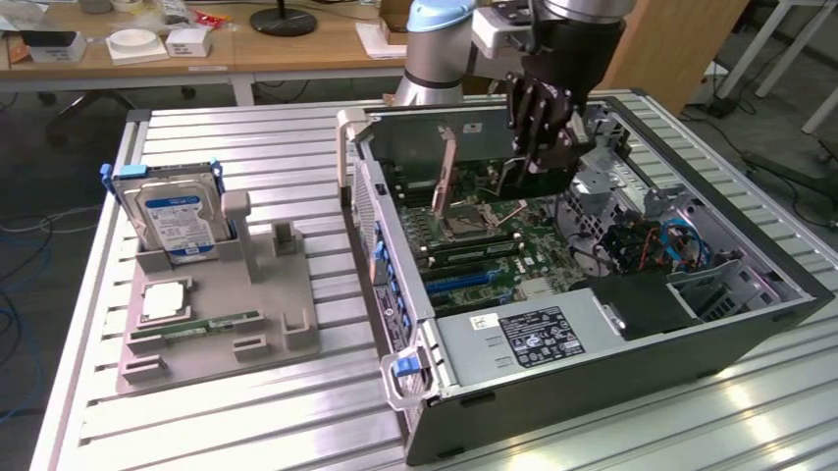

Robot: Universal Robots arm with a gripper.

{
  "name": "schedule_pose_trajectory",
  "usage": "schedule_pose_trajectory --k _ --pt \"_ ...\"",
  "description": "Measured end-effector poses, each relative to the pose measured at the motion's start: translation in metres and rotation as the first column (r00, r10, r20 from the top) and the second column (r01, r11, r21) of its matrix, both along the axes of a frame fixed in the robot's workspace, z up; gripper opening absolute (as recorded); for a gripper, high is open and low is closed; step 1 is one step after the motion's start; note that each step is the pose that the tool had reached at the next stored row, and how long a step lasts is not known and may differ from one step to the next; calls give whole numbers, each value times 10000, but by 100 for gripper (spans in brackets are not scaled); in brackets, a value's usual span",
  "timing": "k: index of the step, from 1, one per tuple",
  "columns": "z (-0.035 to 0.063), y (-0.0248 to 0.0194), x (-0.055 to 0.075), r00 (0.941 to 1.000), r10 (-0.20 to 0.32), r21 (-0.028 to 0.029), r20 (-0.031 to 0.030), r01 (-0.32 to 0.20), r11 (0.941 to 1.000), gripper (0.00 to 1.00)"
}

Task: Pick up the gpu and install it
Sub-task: 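Insert the gpu into the slot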

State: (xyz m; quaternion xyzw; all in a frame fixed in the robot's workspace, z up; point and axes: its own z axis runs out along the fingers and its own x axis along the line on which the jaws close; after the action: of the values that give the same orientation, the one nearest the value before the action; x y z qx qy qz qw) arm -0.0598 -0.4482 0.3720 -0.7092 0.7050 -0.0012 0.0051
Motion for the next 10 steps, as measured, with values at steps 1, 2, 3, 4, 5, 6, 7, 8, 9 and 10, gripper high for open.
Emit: schedule_pose_trajectory --k 1,2,3,4,5,6,7,8,9,10 --pt "-13 -1 -26 10000 17 0 1 -17 10000 26" --pt "-30 -1 -48 10000 32 -2 0 -32 10000 26" --pt "-48 -1 -60 10000 39 -2 0 -39 10000 26" --pt "-67 0 -66 10000 39 -2 0 -39 10000 26" --pt "-85 -1 -67 10000 33 -6 0 -33 10000 26" --pt "-103 -1 -70 10000 9 -6 0 -9 10000 26" --pt "-121 -1 -74 10000 -25 -6 0 25 10000 26" --pt "-139 -1 -78 10000 -73 -6 0 73 10000 26" --pt "-157 -1 -81 9999 -124 -7 1 124 9999 26" --pt "-176 -1 -82 9998 -190 -8 3 190 9998 26"
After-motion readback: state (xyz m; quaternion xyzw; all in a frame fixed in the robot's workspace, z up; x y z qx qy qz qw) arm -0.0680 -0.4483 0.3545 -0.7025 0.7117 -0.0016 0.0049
